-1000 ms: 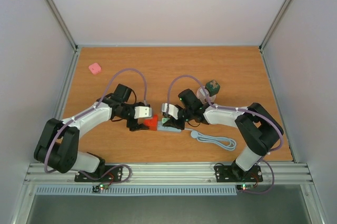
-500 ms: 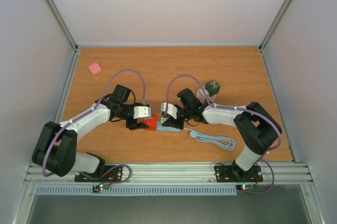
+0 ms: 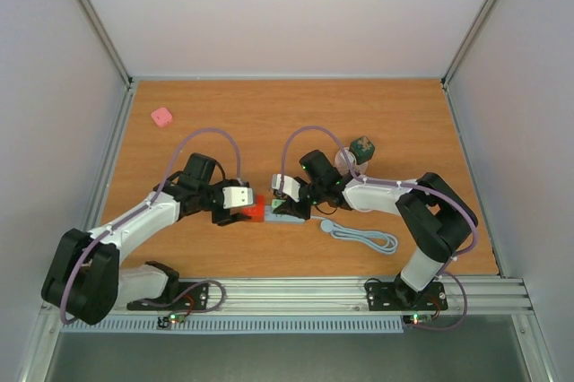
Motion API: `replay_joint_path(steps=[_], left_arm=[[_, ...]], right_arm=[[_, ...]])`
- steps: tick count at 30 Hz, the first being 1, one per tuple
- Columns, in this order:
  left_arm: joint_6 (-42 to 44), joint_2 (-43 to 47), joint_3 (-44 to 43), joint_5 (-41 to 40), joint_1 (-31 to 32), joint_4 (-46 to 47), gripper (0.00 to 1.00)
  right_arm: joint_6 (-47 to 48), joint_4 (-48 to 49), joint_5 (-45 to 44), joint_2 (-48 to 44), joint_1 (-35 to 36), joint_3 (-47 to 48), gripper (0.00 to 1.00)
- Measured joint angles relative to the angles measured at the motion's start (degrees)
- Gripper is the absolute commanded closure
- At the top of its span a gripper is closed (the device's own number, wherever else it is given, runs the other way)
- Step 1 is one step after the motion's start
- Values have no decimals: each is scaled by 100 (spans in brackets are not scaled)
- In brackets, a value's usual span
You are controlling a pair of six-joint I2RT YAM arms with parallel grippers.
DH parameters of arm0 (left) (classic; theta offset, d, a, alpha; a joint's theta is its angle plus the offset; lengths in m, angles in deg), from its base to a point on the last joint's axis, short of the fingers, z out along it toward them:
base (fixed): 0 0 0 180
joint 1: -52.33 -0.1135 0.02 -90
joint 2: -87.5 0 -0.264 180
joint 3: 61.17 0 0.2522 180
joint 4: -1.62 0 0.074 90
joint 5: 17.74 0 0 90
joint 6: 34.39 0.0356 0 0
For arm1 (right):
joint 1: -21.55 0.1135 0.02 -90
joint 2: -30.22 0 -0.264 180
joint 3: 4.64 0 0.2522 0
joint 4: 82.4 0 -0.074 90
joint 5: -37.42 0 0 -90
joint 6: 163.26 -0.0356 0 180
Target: Pull the plug off the socket
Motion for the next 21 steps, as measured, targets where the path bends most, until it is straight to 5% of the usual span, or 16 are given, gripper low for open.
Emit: replay_joint_path(steps=[21], left_arm=[[-507, -153, -319, 103, -13, -358, 68]], right_arm=[[11, -39, -44, 0, 35, 42, 99]])
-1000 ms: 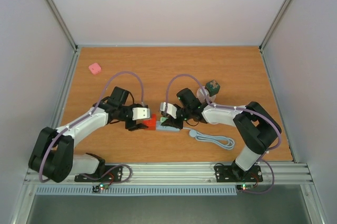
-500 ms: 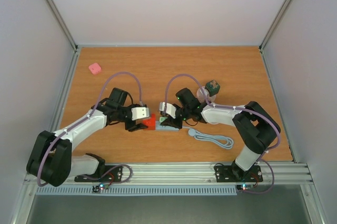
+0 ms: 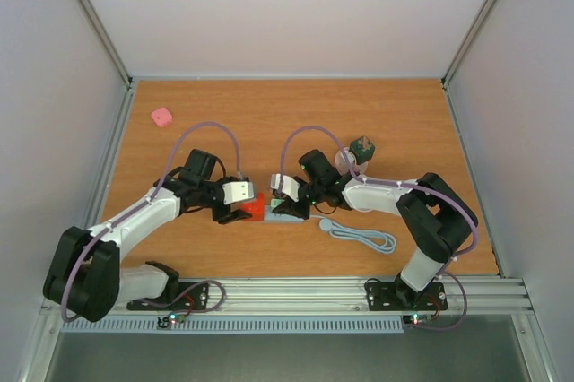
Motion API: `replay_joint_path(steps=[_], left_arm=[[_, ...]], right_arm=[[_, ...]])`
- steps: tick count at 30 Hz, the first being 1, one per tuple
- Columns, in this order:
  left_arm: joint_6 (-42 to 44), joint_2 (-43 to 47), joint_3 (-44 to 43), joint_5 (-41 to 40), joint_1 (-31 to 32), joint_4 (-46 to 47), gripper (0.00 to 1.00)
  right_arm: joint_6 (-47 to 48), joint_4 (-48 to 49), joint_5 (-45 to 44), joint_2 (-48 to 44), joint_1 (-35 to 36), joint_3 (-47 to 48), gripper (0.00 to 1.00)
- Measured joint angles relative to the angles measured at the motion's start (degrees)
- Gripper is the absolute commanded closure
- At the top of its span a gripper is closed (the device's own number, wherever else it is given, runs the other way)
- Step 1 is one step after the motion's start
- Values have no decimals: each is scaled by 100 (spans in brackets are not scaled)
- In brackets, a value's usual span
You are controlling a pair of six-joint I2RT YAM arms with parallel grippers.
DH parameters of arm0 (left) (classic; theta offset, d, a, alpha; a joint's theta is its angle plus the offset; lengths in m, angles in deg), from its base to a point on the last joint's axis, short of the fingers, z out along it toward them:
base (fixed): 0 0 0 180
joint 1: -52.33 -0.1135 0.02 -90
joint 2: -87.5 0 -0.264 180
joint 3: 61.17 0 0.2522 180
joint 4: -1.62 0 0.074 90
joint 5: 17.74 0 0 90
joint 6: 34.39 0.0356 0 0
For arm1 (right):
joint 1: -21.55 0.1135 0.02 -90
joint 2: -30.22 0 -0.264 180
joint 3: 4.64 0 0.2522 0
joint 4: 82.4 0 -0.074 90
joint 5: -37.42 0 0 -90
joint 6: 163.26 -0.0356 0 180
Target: Pull the plug off the socket
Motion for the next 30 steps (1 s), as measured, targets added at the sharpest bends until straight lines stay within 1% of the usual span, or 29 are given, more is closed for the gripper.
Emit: replay_joint_path(steps=[4, 8, 11, 13, 17, 21, 23, 26, 30], left_arm=[[74, 116, 7, -66, 2, -28, 68], [138, 127, 7, -101, 2, -42, 60], [199, 96, 7, -122, 2, -48, 49], [273, 52, 7, -146, 2, -59, 39], [352, 24, 7, -151, 2, -66, 23], [323, 4, -57, 55, 13, 103, 11], [286, -9, -118, 129, 13, 219, 10], [289, -26, -146, 186, 13, 334, 11], [341, -138, -164, 243, 13, 343, 10]], right_arm=[[4, 61, -20, 0, 15, 13, 99], [2, 76, -46, 0, 26, 17, 99], [4, 76, -72, 11, 35, 22, 99], [4, 81, -114, 24, 57, 26, 99], [2, 81, -175, 28, 87, 31, 99], [-15, 92, -245, 68, 107, 39, 99], [-15, 92, -258, 68, 107, 39, 99], [-15, 92, -264, 68, 107, 39, 99], [-15, 92, -271, 70, 107, 42, 99]])
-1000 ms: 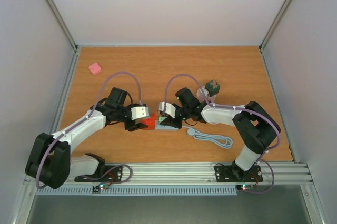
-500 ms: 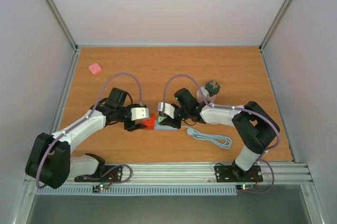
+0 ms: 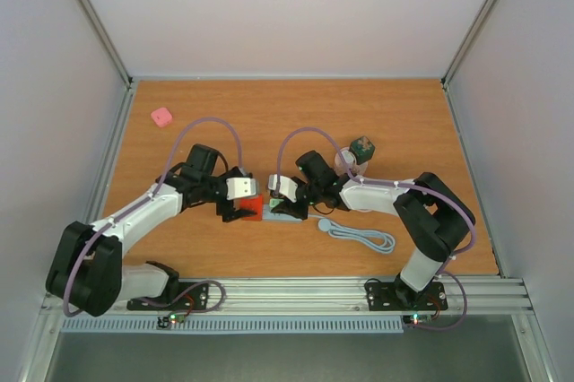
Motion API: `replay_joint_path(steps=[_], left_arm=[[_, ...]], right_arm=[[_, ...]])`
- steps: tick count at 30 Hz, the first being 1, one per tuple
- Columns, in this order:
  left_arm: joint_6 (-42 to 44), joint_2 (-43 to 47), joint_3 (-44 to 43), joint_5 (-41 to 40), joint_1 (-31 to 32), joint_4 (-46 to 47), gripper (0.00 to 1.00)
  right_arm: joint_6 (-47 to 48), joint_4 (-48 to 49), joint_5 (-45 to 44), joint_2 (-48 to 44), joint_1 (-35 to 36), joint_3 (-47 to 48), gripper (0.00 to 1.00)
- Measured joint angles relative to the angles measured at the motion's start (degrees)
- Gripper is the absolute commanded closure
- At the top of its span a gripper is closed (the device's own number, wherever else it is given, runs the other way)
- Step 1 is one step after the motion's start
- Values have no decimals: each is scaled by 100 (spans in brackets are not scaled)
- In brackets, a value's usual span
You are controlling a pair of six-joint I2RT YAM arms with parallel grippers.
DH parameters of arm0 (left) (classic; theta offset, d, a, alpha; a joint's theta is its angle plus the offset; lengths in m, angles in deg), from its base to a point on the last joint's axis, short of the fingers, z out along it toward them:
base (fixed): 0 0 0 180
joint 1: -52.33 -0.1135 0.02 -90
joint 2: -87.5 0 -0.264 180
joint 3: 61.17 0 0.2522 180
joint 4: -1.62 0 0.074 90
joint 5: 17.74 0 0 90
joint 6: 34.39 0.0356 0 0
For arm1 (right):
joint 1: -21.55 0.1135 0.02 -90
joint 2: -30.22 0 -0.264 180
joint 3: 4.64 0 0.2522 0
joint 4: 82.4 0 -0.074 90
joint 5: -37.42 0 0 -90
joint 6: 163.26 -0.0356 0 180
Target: Pull the plug off the socket
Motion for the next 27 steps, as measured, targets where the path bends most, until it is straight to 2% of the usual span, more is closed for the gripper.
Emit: replay_joint_path(steps=[6, 17, 27], left_arm=[[245, -216, -26, 0, 0, -79, 13], [636, -481, -227, 0, 13, -398, 49], [719, -501, -348, -46, 22, -645, 63]], right_arm=[[0, -4, -2, 0, 4, 2, 99], [9, -7, -4, 7, 7, 7, 99], [11, -13, -7, 63, 42, 72, 99]])
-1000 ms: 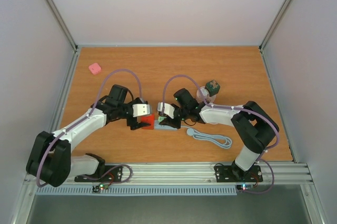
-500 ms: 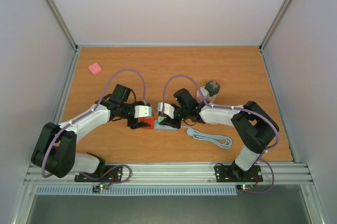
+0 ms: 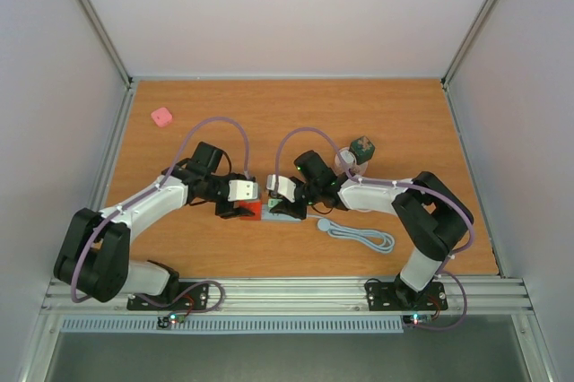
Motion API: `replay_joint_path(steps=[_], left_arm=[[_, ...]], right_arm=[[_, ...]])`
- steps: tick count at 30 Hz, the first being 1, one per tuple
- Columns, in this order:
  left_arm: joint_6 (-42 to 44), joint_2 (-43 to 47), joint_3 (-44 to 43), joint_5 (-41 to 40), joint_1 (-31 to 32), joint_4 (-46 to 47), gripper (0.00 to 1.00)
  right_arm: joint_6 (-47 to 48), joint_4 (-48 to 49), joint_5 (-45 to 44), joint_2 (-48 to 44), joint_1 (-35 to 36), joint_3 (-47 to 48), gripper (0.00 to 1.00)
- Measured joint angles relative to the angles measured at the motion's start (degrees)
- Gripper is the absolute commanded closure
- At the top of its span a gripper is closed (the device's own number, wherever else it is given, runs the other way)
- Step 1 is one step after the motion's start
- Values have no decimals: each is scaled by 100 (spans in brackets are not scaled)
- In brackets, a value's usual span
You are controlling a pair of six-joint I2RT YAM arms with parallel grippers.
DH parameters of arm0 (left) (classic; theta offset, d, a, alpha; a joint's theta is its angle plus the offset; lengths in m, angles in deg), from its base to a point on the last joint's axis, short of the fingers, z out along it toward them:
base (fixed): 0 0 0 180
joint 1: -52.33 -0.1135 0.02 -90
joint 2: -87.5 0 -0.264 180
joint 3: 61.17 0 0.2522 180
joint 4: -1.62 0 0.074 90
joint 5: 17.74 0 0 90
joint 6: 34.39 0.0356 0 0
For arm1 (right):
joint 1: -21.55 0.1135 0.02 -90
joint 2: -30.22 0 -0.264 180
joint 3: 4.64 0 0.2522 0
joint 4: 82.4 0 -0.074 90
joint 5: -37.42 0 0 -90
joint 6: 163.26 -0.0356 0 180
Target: Pull the plug off the socket
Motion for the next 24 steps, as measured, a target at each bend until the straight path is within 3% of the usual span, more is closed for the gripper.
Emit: replay_joint_path(steps=[16, 24], left_arm=[[-313, 365, 114, -177, -4, 55, 69], [-24, 509, 186, -197, -2, 31, 70]], right_arm=[[2, 177, -55, 22, 39, 13, 99], [0, 216, -68, 33, 55, 15, 99]])
